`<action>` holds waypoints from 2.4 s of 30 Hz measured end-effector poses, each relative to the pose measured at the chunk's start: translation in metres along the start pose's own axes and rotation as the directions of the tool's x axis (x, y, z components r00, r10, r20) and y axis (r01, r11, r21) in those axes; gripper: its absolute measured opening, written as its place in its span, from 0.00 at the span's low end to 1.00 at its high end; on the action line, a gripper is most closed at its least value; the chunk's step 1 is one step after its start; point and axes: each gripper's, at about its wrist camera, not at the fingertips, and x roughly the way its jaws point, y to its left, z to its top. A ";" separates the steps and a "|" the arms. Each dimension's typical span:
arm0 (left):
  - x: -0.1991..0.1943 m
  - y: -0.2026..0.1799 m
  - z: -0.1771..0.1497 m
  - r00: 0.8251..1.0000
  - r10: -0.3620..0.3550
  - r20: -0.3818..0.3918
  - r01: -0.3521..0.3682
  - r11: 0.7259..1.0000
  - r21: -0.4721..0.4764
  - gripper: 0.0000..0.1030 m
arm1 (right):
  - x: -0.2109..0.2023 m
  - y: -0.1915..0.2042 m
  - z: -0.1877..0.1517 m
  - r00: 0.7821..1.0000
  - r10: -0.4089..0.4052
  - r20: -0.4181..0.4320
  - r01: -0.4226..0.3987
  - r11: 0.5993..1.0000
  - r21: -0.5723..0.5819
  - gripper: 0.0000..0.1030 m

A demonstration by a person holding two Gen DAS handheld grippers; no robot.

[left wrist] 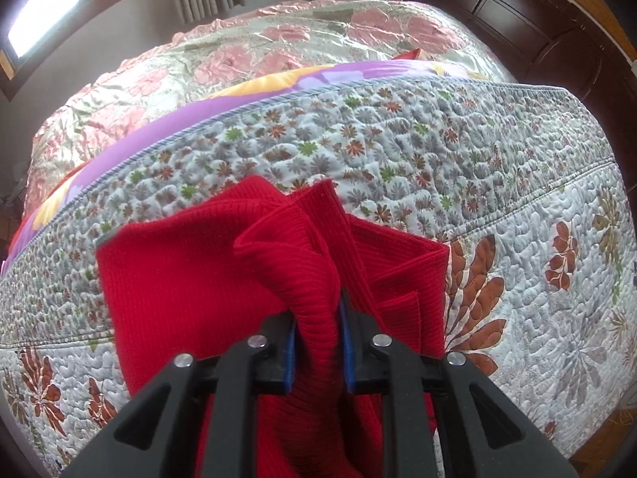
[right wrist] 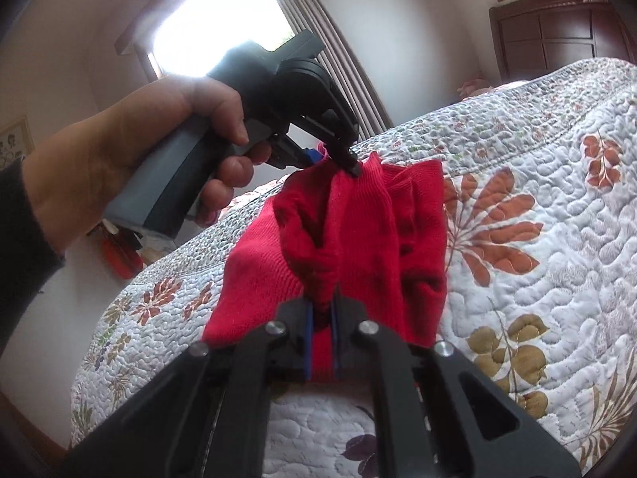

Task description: Fold small clothes

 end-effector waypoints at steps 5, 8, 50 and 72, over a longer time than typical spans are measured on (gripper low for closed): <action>0.010 -0.020 -0.002 0.999 0.050 -0.009 -0.050 0.998 0.027 0.17 | -0.002 -0.008 -0.006 1.000 0.017 0.005 -0.018 0.999 0.049 0.05; 0.012 -0.027 -0.004 0.997 0.074 -0.005 -0.074 0.997 0.031 0.17 | -0.005 -0.015 -0.010 1.000 0.027 0.003 -0.027 0.997 0.075 0.05; -0.038 0.102 -0.184 0.702 -0.639 0.314 0.638 0.761 0.122 0.72 | 0.108 -0.083 0.119 0.959 0.173 -0.223 -0.113 0.960 0.258 0.05; -0.014 0.106 -0.199 0.681 -0.680 0.271 0.686 0.722 0.091 0.72 | 0.111 -0.077 0.099 0.918 0.165 -0.360 -0.070 0.963 0.260 0.06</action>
